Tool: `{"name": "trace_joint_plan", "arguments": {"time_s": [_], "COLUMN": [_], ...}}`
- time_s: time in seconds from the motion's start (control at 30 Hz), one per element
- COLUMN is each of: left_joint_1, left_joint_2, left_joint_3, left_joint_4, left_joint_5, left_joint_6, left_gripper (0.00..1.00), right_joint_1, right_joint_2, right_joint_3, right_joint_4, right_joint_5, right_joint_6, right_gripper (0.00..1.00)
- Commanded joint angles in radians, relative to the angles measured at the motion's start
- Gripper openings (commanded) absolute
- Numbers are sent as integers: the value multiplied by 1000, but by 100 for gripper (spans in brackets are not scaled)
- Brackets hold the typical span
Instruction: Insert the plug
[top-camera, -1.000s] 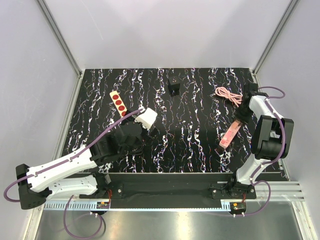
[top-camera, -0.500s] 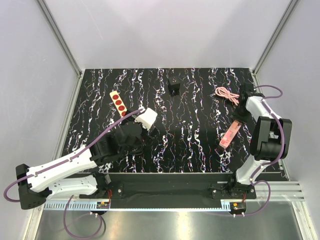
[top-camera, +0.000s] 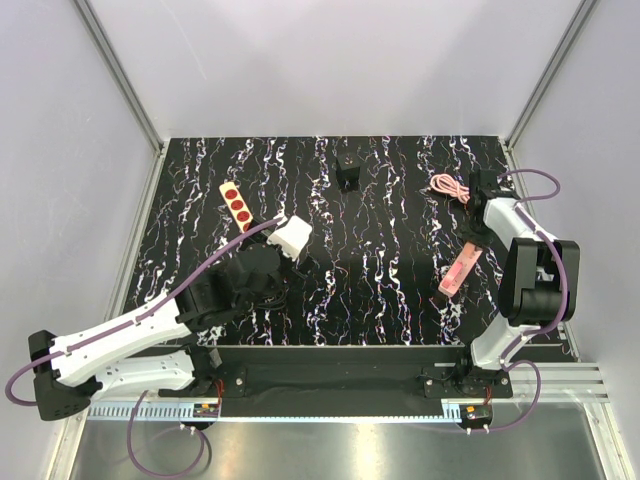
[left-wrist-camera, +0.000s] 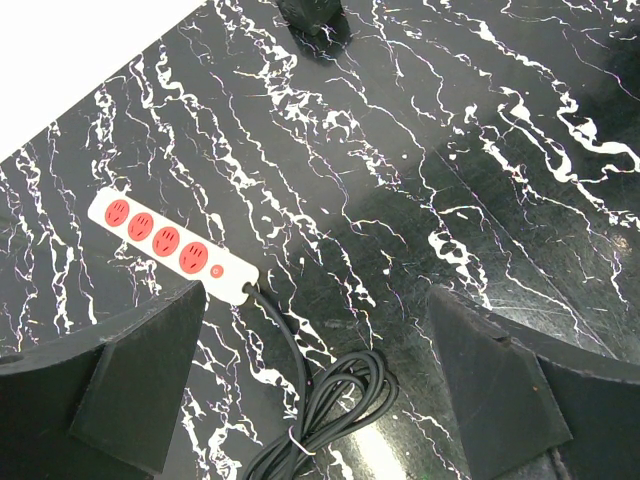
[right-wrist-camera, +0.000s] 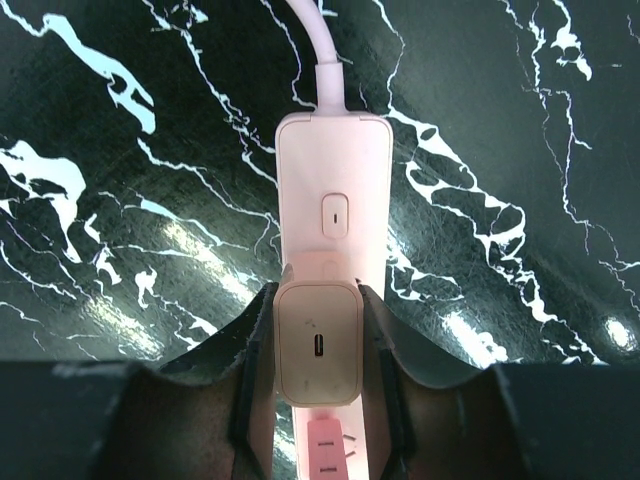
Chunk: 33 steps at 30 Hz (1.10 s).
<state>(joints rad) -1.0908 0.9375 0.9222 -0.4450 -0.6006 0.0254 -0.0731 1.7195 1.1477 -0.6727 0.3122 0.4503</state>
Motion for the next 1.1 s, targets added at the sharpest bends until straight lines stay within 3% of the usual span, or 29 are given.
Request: {"name": "trace_joint_plan", "arguments": {"time_s": [0.0,0.13,0.43,0.73,1.07], "left_joint_1": [-3,-3,-3,-3,-3], "left_joint_2": [-16,-14,-14,-71,-124], "left_joint_3": [9,6,21,18,18], "left_joint_4": [26,26,15,11,15], "left_joint_5": [16,10,21,22,5], "left_joint_6": [-4,-4,-7,-16,-9], "left_gripper": [99,99,99,99,99], "right_joint_1": [4,4,47,90,90], "right_joint_2": [153,172,49,133,124], "right_joint_3": [-149,-151,-164,-154,-206], "right_joint_4": [-77,-79,-163,-182,-202], "right_joint_5": [-174,-197,-206,-274,-416], "right_joint_6": [60,67,70,85,73], "right_gripper": [0,0,0,0,0]}}
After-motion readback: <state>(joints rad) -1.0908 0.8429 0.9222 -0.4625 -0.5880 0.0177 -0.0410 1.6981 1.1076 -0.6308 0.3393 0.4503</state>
